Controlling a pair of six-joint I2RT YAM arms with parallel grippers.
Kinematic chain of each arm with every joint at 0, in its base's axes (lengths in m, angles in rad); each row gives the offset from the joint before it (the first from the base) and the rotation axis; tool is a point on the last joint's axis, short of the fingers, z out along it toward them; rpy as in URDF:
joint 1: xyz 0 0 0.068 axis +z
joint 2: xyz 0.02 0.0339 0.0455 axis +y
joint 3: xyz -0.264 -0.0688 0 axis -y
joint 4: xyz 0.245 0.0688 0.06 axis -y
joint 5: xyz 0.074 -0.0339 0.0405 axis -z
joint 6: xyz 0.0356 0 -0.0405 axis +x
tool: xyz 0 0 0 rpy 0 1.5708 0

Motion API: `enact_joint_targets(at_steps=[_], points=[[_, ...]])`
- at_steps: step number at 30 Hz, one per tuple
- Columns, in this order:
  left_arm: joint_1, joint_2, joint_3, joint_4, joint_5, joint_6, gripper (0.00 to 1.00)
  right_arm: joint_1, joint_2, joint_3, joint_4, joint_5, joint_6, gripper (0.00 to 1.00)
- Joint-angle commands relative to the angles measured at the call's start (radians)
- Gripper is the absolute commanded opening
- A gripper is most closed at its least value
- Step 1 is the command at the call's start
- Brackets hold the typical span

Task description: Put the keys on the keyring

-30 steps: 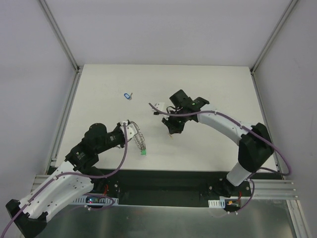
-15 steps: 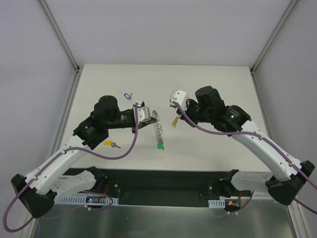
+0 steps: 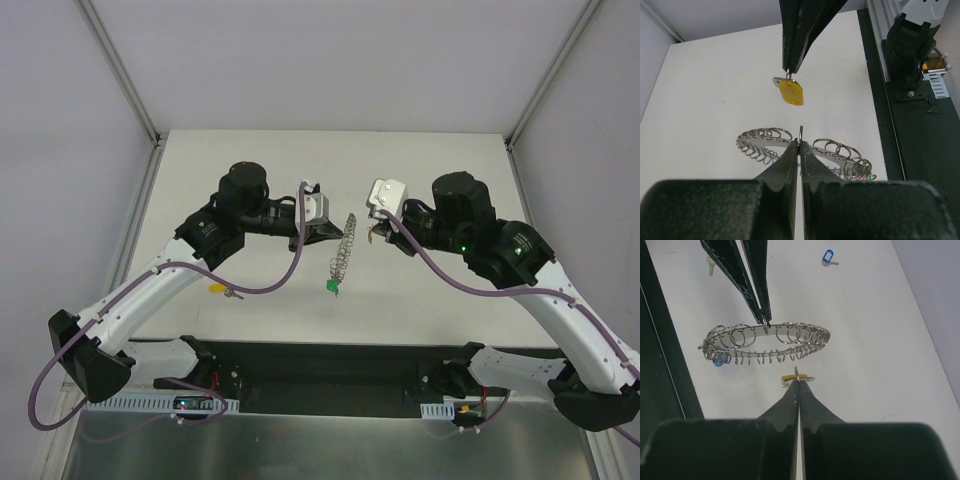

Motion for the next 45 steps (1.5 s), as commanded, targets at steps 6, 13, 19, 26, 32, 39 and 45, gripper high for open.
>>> enact_joint_targets(at_steps=[6, 13, 19, 26, 32, 39, 45], points=[[-0.036, 0.008, 0.068, 0.062, 0.034, 0.0, 0.0, 0.046, -0.029, 0.015, -0.03, 0.007, -0.041, 0.01], [-0.07, 0.006, 0.063, 0.08, -0.003, -0.009, 0.0, 0.091, -0.02, 0.021, -0.021, 0.03, -0.038, 0.01], [-0.078, -0.006, 0.046, 0.118, -0.029, -0.04, 0.0, 0.112, -0.015, 0.023, -0.035, 0.038, -0.032, 0.01], [-0.096, -0.008, 0.033, 0.131, -0.03, -0.05, 0.0, 0.122, -0.024, 0.018, -0.035, 0.061, -0.027, 0.01], [-0.104, -0.011, 0.028, 0.134, -0.049, -0.055, 0.0, 0.126, -0.037, 0.009, -0.032, 0.087, -0.032, 0.01], [-0.104, -0.014, 0.02, 0.134, -0.087, -0.055, 0.0, 0.129, -0.05, 0.017, -0.049, 0.118, -0.036, 0.01], [-0.107, -0.006, 0.023, 0.137, -0.073, -0.063, 0.0, 0.126, -0.05, 0.02, -0.047, 0.124, -0.035, 0.01]])
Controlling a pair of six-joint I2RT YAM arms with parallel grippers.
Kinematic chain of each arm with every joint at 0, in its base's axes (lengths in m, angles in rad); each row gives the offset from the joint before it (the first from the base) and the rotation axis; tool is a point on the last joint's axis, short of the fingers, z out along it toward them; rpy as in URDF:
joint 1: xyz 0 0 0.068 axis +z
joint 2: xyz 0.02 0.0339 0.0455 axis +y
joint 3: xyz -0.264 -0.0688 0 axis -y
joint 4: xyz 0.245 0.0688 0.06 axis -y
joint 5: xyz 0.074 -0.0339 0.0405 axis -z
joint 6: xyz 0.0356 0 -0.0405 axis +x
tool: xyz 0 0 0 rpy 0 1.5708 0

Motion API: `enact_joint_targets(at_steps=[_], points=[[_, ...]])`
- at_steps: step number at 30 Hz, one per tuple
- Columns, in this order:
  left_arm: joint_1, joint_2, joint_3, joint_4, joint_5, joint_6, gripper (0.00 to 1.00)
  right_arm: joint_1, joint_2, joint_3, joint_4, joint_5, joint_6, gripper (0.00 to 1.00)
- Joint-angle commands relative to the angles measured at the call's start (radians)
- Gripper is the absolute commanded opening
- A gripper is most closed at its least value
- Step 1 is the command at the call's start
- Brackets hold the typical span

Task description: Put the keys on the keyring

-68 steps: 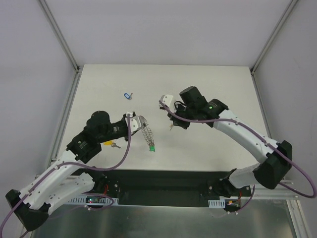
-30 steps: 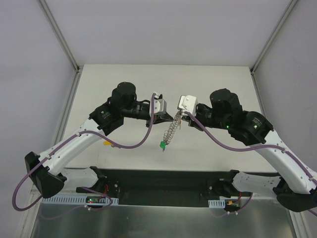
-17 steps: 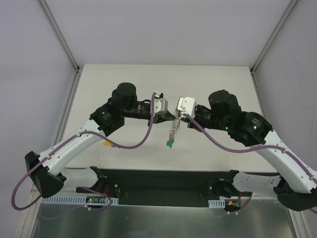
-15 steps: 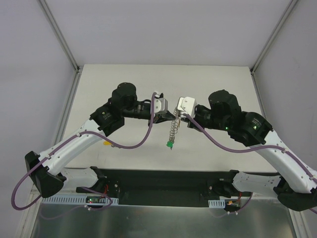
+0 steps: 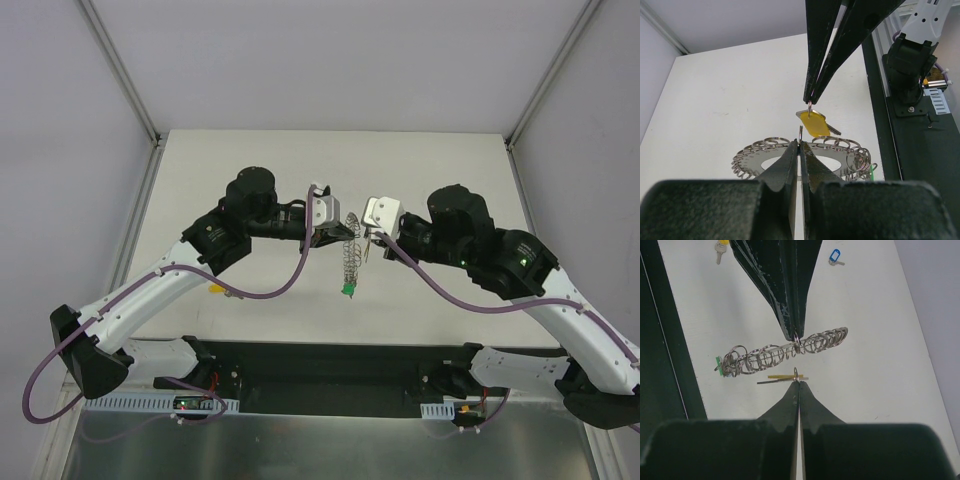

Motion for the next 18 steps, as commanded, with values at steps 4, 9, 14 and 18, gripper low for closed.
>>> enact_joint_targets(at_steps=[4, 9, 14, 18], points=[[-0.017, -0.021, 0.009, 0.069, 0.017, -0.01, 0.0, 0.007, -0.016, 0.02, 0.02, 0.028, 0.002, 0.01], [-0.017, -0.017, 0.011, 0.07, 0.018, -0.007, 0.0, 0.007, -0.015, 0.018, 0.031, 0.028, 0.006, 0.01], [-0.017, -0.012, 0.014, 0.067, 0.021, -0.005, 0.0, 0.008, -0.015, 0.023, 0.035, 0.018, 0.007, 0.01], [-0.02, -0.006, 0.017, 0.07, 0.025, -0.005, 0.0, 0.01, -0.01, 0.022, 0.043, 0.024, 0.006, 0.01]])
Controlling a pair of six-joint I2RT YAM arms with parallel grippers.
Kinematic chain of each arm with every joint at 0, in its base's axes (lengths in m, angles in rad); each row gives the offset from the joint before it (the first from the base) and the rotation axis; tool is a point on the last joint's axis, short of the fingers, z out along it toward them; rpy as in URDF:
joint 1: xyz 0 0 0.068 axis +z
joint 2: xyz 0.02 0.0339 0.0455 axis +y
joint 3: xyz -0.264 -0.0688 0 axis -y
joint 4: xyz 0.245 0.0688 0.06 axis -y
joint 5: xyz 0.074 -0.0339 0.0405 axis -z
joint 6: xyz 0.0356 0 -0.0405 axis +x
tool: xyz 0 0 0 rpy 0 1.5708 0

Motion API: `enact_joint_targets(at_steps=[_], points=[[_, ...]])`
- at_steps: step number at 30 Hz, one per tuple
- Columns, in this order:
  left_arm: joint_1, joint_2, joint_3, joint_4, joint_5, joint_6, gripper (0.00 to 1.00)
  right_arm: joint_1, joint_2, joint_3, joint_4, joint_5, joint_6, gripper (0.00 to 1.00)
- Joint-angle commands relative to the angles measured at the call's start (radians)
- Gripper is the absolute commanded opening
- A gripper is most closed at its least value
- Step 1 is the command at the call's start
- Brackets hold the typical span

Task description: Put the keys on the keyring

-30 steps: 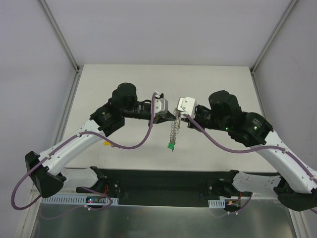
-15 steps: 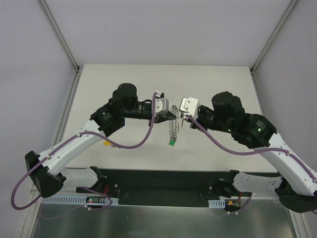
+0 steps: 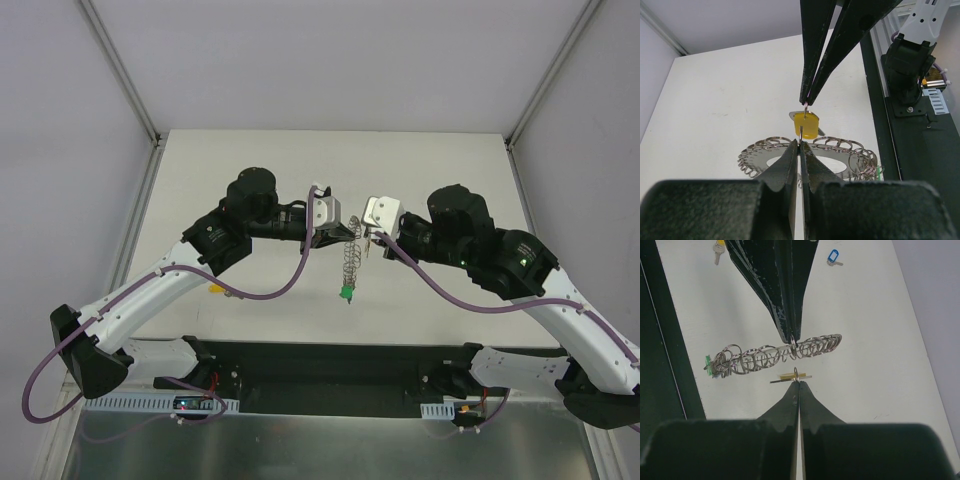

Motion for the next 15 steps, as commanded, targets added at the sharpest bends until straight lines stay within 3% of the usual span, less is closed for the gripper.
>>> enact_joint_targets(at_steps=[1, 15], points=[[-0.013, -0.008, 0.017, 0.07, 0.029, -0.005, 0.0, 0.008, -0.008, 0.022, 0.044, 0.015, 0.006, 0.01], [-0.016, -0.005, 0.018, 0.072, 0.026, 0.0, 0.0, 0.01, -0.001, 0.023, 0.073, 0.001, 0.023, 0.01]])
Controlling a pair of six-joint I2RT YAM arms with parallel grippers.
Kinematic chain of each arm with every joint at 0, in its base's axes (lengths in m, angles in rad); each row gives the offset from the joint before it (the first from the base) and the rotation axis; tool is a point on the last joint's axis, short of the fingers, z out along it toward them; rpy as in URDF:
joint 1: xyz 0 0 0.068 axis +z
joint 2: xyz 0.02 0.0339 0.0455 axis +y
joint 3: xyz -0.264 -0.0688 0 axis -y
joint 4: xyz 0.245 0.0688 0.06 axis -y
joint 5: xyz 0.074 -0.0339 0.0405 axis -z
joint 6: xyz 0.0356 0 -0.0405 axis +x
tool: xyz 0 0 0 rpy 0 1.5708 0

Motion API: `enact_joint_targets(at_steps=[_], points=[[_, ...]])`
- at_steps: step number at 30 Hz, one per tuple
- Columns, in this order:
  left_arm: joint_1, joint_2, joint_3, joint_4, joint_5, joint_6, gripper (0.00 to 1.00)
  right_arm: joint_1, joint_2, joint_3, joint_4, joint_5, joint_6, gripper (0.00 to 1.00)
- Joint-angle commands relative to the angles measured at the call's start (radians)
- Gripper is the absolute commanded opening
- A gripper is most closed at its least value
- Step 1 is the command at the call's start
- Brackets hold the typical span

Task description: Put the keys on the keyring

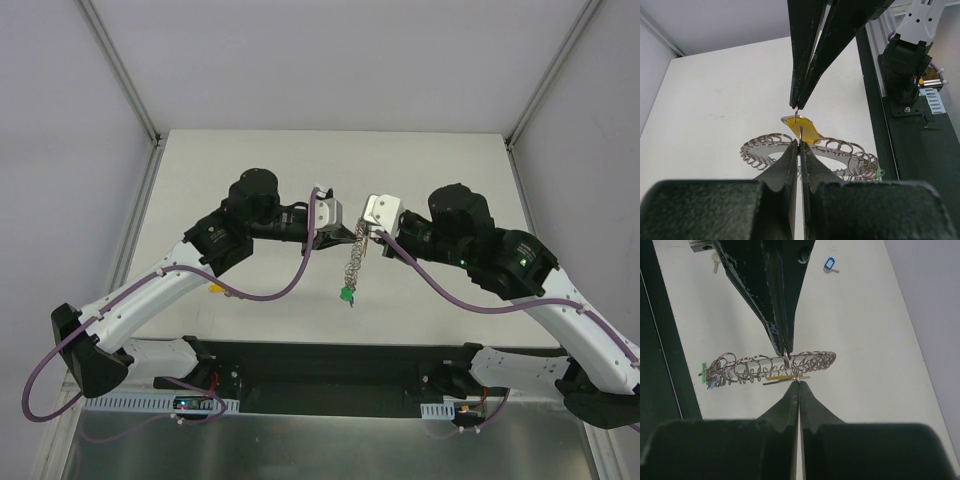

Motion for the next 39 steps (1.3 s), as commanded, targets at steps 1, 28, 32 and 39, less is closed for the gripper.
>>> enact_joint_targets(at_steps=[1, 28, 32, 39], points=[[-0.01, -0.008, 0.017, 0.073, 0.025, -0.001, 0.0, 0.009, 0.0, 0.025, 0.043, -0.002, 0.017, 0.01], [-0.01, -0.015, 0.002, 0.084, -0.02, -0.013, 0.0, 0.009, -0.006, 0.028, 0.019, 0.01, 0.028, 0.01], [-0.01, -0.018, -0.001, 0.084, -0.029, -0.013, 0.0, 0.008, -0.006, 0.026, 0.014, 0.011, 0.028, 0.01], [-0.01, -0.018, -0.005, 0.113, -0.044, -0.013, 0.0, 0.009, -0.006, 0.025, 0.011, 0.031, 0.028, 0.01]])
